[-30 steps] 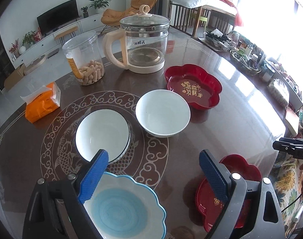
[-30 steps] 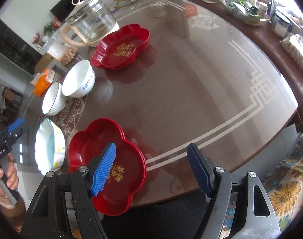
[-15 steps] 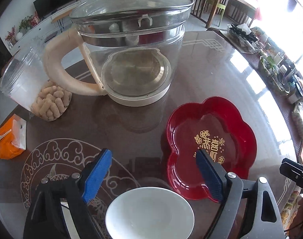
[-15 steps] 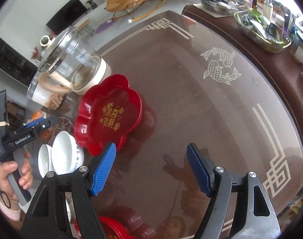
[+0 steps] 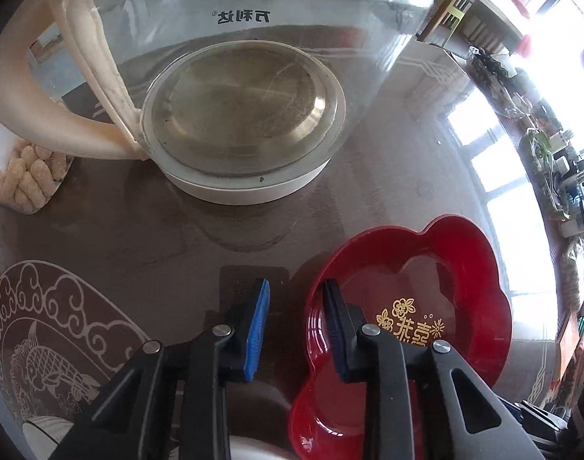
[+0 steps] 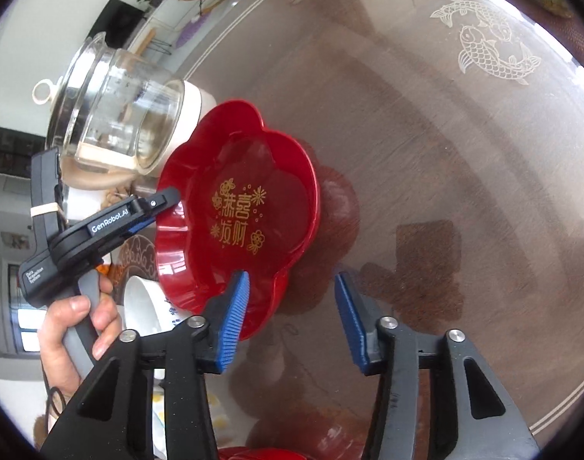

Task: Organize plates and bowls
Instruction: 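Grasp the third red plate rim with the right gripper and lift it, then lower the third red plate onto the stack and open the right gripper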

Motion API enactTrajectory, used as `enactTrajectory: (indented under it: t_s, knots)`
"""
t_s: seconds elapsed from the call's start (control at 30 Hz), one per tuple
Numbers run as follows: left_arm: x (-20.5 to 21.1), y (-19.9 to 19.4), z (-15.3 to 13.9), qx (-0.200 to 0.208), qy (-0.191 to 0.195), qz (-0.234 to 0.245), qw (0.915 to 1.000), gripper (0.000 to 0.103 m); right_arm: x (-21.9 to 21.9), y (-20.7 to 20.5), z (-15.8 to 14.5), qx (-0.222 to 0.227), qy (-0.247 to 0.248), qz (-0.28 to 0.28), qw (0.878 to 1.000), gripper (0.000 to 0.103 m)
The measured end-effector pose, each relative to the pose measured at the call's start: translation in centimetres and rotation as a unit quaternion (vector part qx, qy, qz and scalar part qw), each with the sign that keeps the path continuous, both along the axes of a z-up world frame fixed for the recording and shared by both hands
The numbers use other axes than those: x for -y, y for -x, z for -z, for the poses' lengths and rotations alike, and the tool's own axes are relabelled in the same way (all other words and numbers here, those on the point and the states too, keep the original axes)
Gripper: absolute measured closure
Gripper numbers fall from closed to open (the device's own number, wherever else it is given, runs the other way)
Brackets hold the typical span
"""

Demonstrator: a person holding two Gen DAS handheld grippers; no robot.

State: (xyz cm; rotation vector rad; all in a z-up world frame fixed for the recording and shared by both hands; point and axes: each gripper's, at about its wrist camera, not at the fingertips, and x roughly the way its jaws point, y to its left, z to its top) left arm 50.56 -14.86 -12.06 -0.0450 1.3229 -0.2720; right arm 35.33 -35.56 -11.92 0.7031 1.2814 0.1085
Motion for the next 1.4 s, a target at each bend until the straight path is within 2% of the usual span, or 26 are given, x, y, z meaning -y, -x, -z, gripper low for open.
enactTrajectory:
  t_s: [0.07,0.13,0.2,0.27,0.43,0.6,0.7,0.83,1.0,1.17,1.4]
  knots:
    - [0.6,0.2,-0.2,0.004,0.003,0.012,0.9999,0.093,-0.3,-0.2,0.2,0.000,0.007,-0.002,1.000,0.077]
    - [1.3,0.6,-0.8,0.019,-0.009,0.027,0.9994,0.094,-0.4,-0.4,0.4,0.007,-0.004,-0.006,1.000,0.088]
    - [1.5,1.2,-1.5,0.025,-0.006,0.033,0.9991,0.095,-0.7,-0.3,-0.1,0.015,0.015,-0.014,1.000,0.093]
    - [1.3,2.1,-2.7,0.031,0.006,0.036,0.9989,0.095,-0.9,0.1,-1.1,0.031,0.049,-0.024,0.998,0.093]
    - [0.9,6.7,-7.7,0.074,0.036,0.063,0.9946,0.095,-0.6,3.3,-4.7,0.066,0.059,-0.032,0.996,0.093]
    - [-1.0,14.7,-12.4,0.113,0.065,0.079,0.9883,0.095,-0.9,9.4,-9.8,0.101,0.074,-0.040,0.991,0.093]
    - [-3.2,19.7,-13.4,0.113,0.091,0.075,0.9866,0.094,-1.3,13.6,-12.3,0.114,0.083,-0.048,0.989,0.093]
    - [-5.3,25.6,-13.1,0.126,0.093,0.075,0.9847,0.094,-2.9,19.3,-12.9,0.115,0.087,-0.061,0.988,0.093]
    - [-6.8,31.0,-10.3,0.133,0.072,0.081,0.9852,0.094,-5.0,24.5,-9.7,0.095,0.082,-0.071,0.990,0.093]
    - [-7.6,33.7,-7.4,0.125,0.063,0.081,0.9869,0.094,-6.3,26.7,-6.5,0.075,0.089,-0.064,0.991,0.093]
    - [-8.0,35.4,-4.9,0.117,0.048,0.083,0.9885,0.092,-7.1,27.3,-5.8,0.087,0.145,-0.060,0.984,0.093]
